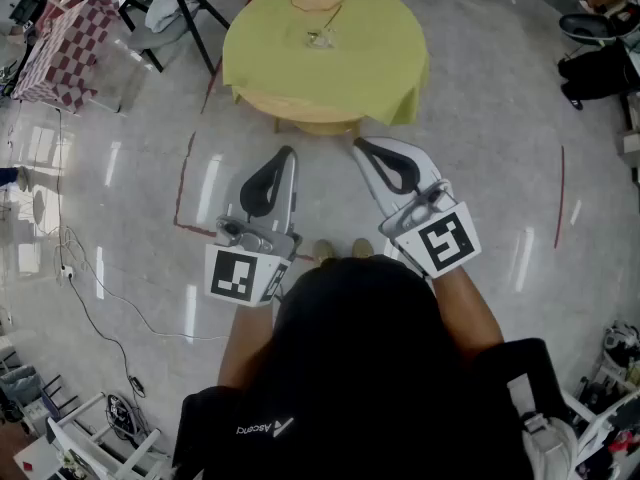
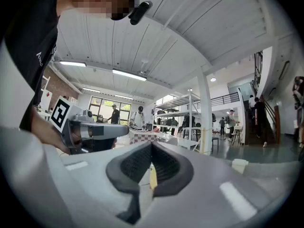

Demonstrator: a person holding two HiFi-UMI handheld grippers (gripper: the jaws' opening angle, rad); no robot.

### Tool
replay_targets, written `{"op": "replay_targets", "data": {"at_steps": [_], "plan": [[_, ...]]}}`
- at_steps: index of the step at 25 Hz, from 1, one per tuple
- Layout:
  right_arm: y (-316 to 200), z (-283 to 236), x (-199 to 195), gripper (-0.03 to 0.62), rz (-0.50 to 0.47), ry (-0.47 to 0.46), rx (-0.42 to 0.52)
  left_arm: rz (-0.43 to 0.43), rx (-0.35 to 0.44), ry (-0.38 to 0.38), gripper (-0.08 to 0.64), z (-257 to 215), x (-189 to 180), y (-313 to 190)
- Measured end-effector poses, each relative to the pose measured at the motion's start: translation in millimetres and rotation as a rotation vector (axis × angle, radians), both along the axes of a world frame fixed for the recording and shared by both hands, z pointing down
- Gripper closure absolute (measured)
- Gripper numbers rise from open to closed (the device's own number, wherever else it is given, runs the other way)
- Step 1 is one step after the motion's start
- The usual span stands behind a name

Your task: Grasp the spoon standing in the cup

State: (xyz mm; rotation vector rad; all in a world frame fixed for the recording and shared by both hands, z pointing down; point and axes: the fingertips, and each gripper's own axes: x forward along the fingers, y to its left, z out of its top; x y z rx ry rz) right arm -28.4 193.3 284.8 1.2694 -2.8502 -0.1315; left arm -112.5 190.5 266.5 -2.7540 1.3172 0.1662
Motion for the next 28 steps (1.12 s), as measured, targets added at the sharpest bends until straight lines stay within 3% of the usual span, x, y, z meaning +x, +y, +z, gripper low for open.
{"op": "replay_targets", "data": {"at_steps": [16,28], "plan": [[-35,4,-56,0.589,0.057,0.031,-0.012,0.047,-0.004,0.023,0.549,9,-62,-38],[-147,29,-38,0.589,0.099,0.057,-0.039,0.067,-0.02,0.005,0.549,27,-51,-144]]}}
